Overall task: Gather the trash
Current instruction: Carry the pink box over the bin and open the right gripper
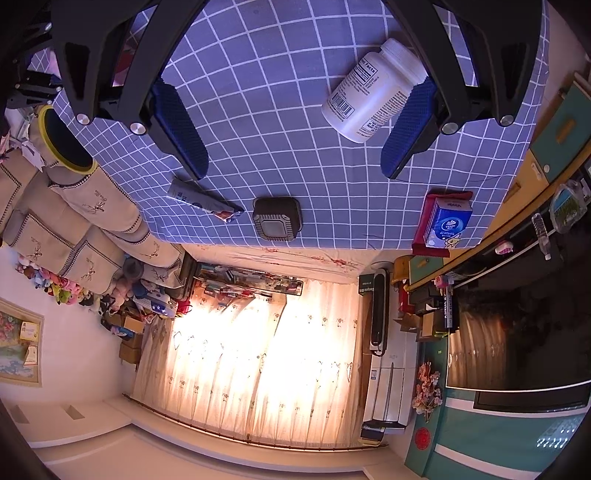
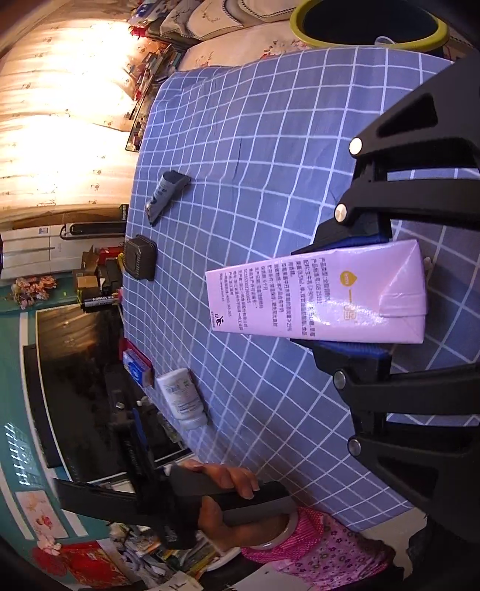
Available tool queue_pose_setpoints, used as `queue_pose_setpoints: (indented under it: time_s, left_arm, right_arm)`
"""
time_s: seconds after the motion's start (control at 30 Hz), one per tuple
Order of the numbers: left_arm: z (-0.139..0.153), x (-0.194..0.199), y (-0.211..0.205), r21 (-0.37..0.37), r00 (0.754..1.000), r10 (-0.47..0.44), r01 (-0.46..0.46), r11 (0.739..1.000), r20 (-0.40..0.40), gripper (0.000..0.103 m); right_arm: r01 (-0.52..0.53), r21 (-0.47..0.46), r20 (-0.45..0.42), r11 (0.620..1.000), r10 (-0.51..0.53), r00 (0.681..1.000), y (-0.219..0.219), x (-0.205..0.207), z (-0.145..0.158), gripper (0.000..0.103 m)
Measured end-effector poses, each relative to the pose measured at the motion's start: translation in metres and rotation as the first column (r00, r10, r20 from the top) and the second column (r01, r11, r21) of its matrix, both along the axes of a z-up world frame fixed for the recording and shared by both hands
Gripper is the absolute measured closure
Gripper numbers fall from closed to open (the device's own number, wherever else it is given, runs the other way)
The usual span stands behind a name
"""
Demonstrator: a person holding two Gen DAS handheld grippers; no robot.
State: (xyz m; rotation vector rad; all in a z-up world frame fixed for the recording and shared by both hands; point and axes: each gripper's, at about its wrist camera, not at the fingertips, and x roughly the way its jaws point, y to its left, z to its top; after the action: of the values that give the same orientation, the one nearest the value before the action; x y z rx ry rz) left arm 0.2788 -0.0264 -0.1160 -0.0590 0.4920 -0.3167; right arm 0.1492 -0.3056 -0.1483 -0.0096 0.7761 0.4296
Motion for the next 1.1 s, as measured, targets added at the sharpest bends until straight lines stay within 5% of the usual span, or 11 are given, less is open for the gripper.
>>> queue_pose_setpoints:
  time_s: [0.17,0.3,0.5,0.7,0.77,0.9,0.97,1.1]
  left_arm:
    - [-0.001,0.000,-0.001,0.003,1.000,-0.002,0.002,1.000,-0.006,0.010]
    - [-0.002,0.000,-0.002,0.008,1.000,-0.004,0.005,1.000,-0.006,0.010]
    - [-0.003,0.000,-0.005,0.023,1.000,-0.004,0.004,1.000,-0.006,0.010]
    - [-0.005,0.001,-0.005,0.024,1.000,-0.001,0.002,1.000,-0.014,0.010]
    - [-0.006,0.002,-0.005,0.025,1.000,0.000,0.001,1.000,-0.017,0.010]
    - [-0.007,0.003,-0.006,0.027,1.000,0.000,0.001,1.000,-0.020,0.010]
    - [-0.008,0.005,-0.007,0.031,1.000,-0.001,0.002,1.000,-0.027,0.010]
    - [-0.010,0.006,-0.009,0.041,0.999,-0.008,0.009,0.999,-0.031,0.010]
  right_arm:
    - [0.147,0.031,0.043,0.989,-0.148,0.988,-0.044,0.001,0.016,0.066]
    - [0.338,0.016,0.047,0.941,-0.338,0.940,-0.100,0.005,0.021,0.066]
    - [0.603,-0.046,0.001,0.796,-0.604,0.797,-0.199,0.013,0.010,0.066]
    - [0.732,-0.129,-0.048,0.668,-0.742,0.669,-0.262,0.023,-0.015,0.065]
    - [0.757,-0.161,-0.053,0.633,-0.772,0.634,-0.276,0.025,-0.024,0.041]
    - [0.811,-0.160,0.008,0.562,-0.821,0.571,-0.278,0.024,-0.015,0.037]
    - [0.811,-0.088,0.021,0.579,-0.813,0.583,-0.266,0.026,-0.001,0.035]
    - [0.713,0.057,0.104,0.699,-0.715,0.692,-0.210,0.042,0.037,0.027]
